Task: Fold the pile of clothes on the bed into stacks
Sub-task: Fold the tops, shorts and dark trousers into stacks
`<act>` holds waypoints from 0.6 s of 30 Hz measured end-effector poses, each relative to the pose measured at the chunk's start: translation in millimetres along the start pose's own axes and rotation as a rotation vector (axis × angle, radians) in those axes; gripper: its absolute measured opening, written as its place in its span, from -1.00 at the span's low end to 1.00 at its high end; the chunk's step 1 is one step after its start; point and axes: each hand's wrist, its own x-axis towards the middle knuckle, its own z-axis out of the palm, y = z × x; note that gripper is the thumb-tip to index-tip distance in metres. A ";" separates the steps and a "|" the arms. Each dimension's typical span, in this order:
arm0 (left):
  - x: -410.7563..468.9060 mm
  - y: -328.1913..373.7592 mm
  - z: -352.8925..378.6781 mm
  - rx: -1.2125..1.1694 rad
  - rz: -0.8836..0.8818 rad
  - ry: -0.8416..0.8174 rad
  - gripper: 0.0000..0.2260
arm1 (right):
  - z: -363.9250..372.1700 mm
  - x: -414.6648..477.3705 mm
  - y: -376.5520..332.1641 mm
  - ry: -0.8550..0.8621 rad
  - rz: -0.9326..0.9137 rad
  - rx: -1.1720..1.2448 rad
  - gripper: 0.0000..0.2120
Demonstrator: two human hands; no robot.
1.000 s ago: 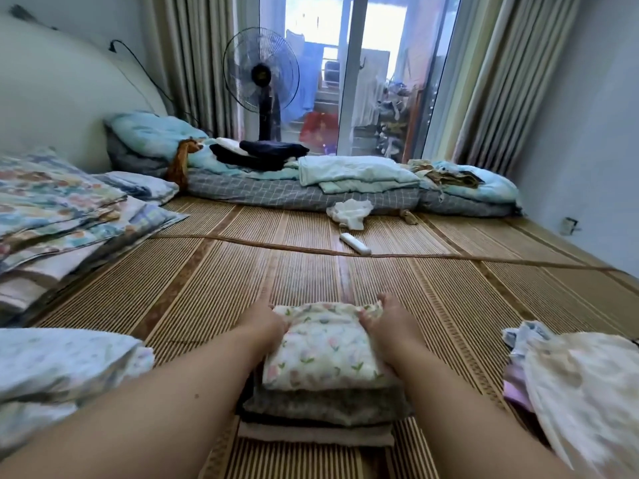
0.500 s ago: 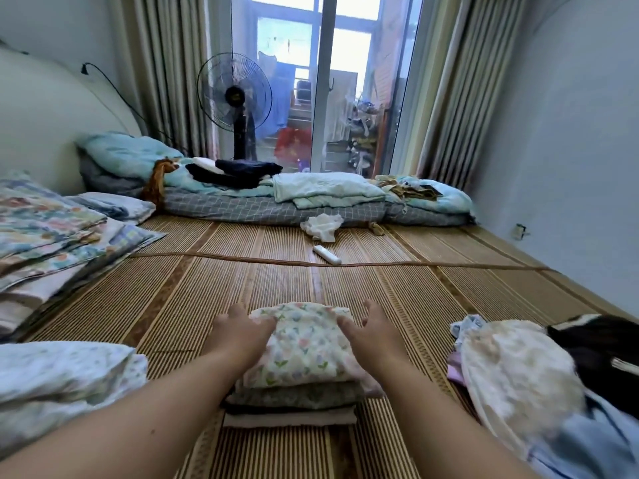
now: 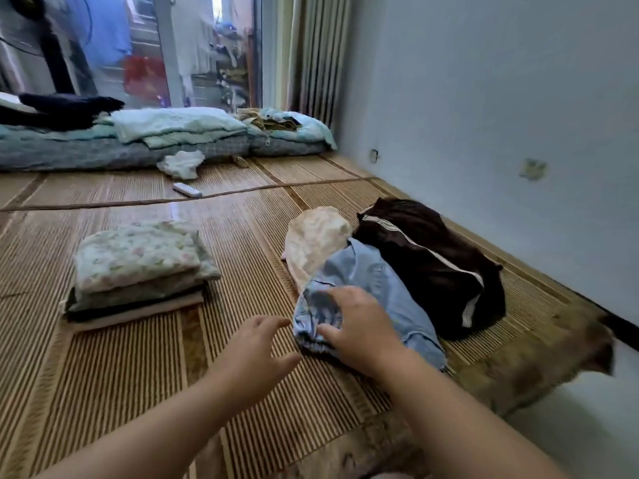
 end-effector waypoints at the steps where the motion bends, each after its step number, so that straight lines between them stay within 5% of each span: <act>1: 2.4 7.9 15.3 0.009 0.025 -0.025 -0.38 | -4.7 -7.7 20.6 -0.019 0.055 -0.063 -0.34; 5: 20.8 25.5 58.3 0.182 0.114 -0.121 -0.28 | -8.7 -34.7 94.1 -0.346 0.294 -0.303 -0.03; 8: 41.8 30.4 77.9 0.387 0.163 -0.183 -0.26 | 3.3 -45.4 124.4 -0.478 0.369 -0.317 -0.10; 12: 67.8 33.5 82.7 0.626 0.148 -0.178 -0.39 | 2.9 -39.5 121.6 -0.274 0.223 -0.349 -0.77; 18: 82.5 55.7 48.0 0.723 0.345 -0.071 -0.78 | -45.8 -13.4 110.3 -0.007 0.333 -0.106 -0.85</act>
